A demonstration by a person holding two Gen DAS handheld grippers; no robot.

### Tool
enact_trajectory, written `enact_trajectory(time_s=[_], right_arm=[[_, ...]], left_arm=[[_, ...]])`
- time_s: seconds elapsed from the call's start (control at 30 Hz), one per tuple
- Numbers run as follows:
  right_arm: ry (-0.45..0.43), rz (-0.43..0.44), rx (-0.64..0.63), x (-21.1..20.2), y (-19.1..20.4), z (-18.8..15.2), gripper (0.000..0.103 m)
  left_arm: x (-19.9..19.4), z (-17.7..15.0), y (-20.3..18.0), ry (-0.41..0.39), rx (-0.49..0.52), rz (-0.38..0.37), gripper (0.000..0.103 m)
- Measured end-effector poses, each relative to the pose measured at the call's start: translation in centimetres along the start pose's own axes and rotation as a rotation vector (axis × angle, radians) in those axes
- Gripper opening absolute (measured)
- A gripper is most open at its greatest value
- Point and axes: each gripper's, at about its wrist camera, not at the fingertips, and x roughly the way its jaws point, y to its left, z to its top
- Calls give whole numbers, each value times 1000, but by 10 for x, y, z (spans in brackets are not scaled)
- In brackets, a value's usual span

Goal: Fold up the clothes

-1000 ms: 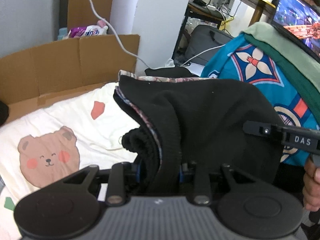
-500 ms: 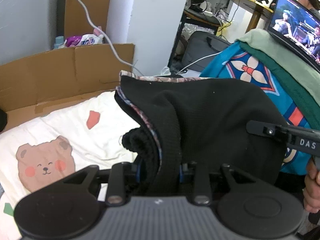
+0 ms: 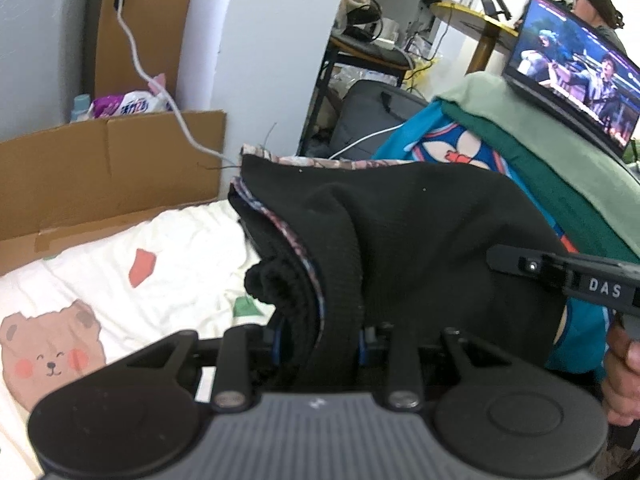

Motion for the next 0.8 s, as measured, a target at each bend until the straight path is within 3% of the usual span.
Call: enact_trajectory(time_s=[0.33,0.8], right_arm=[[-29,-55,-97,2,-5,23,11],[-26,-154,-193,35,-31,59,11]], left_arm=[[18,19,-4,-37,-16,-24,34],[65,53,-16,-68,3,-54,34]])
